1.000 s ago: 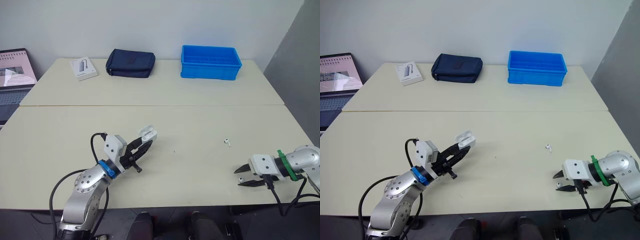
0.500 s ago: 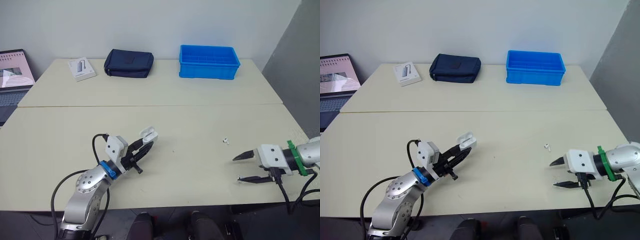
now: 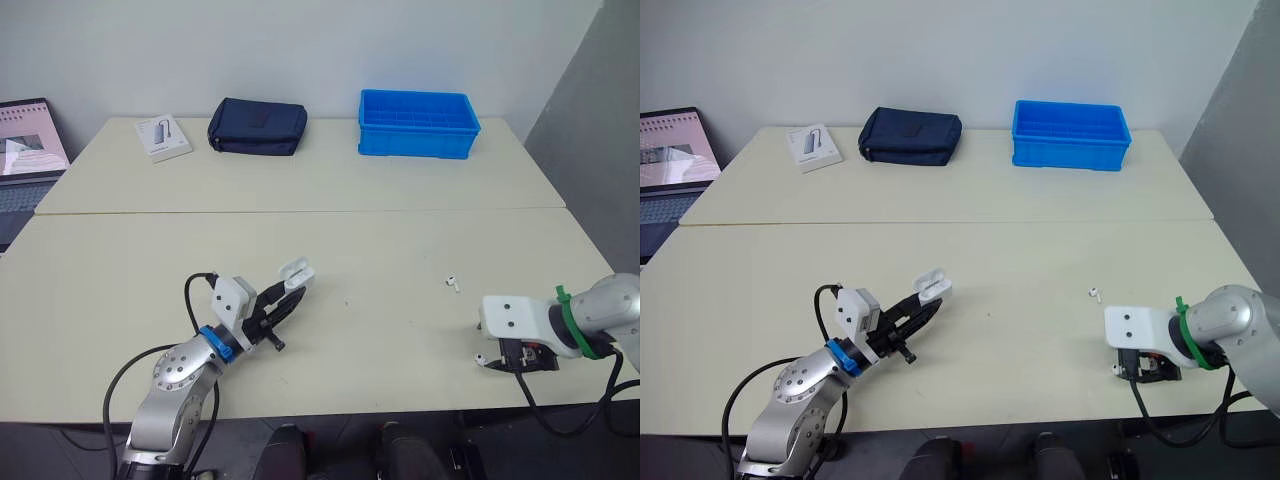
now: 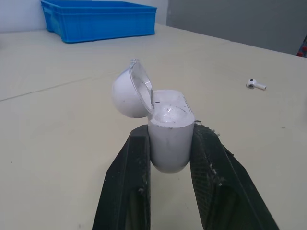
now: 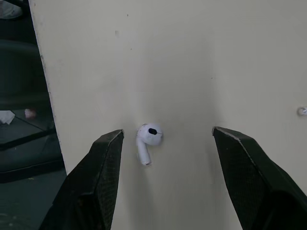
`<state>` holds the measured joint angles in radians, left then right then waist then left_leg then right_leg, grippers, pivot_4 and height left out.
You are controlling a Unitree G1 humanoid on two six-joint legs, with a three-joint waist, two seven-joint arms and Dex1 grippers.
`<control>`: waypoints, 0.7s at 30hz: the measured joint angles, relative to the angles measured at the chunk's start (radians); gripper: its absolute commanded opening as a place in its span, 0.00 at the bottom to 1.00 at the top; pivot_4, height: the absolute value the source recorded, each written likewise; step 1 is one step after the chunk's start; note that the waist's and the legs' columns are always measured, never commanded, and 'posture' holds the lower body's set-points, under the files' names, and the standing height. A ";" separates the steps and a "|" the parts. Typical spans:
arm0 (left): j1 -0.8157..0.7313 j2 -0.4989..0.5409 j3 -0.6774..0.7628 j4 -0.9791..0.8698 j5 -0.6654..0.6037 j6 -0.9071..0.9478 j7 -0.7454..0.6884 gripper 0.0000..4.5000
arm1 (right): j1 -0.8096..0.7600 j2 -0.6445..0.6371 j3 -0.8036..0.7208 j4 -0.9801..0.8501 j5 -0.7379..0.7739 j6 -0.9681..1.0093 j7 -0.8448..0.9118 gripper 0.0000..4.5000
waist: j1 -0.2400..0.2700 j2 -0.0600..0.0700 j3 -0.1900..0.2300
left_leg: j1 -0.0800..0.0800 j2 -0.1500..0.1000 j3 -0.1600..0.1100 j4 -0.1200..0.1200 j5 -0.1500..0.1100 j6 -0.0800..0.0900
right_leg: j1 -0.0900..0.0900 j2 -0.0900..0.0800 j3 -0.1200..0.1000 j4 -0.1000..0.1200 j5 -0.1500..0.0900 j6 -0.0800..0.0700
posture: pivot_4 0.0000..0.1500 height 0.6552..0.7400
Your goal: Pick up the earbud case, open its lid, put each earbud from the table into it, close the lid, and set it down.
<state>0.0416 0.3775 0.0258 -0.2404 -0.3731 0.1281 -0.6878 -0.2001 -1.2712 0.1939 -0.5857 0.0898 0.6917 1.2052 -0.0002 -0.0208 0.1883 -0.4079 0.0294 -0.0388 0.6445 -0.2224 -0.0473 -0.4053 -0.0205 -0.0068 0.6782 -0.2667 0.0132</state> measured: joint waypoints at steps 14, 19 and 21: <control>0.021 0.000 -0.002 -0.029 0.000 0.017 0.022 0.17 | -0.021 0.057 0.105 0.082 -0.075 0.036 -0.036 0.68 | -0.001 0.000 0.000 | 0.000 0.000 0.000 0.000 0.000 0.000 | 0.000 0.000 0.000 0.000 0.000 0.000 | 1.00 0.79; 0.021 0.001 -0.002 -0.030 0.000 0.021 0.024 0.17 | -0.024 0.072 0.105 0.082 -0.085 0.040 -0.036 0.68 | -0.001 0.000 0.000 | 0.000 0.000 0.000 0.000 0.000 0.000 | 0.000 0.000 -0.001 0.000 0.000 0.000 | 1.00 0.79; 0.020 0.001 -0.002 -0.031 0.000 0.023 0.026 0.17 | -0.025 0.076 0.105 0.082 -0.088 0.040 -0.036 0.68 | -0.002 -0.001 0.000 | 0.000 0.000 0.000 0.000 0.000 0.000 | 0.000 0.000 -0.001 0.000 0.000 0.000 | 1.00 0.79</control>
<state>0.0614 0.3783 0.0237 -0.2710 -0.3730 0.1512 -0.6623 -0.2254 -1.1953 0.2986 -0.5033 0.0022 0.7320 1.1694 -0.0021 -0.0213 0.1881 -0.4078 0.0296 -0.0391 0.6446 -0.2224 -0.0473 -0.4050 -0.0201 -0.0073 0.6781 -0.2667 0.0132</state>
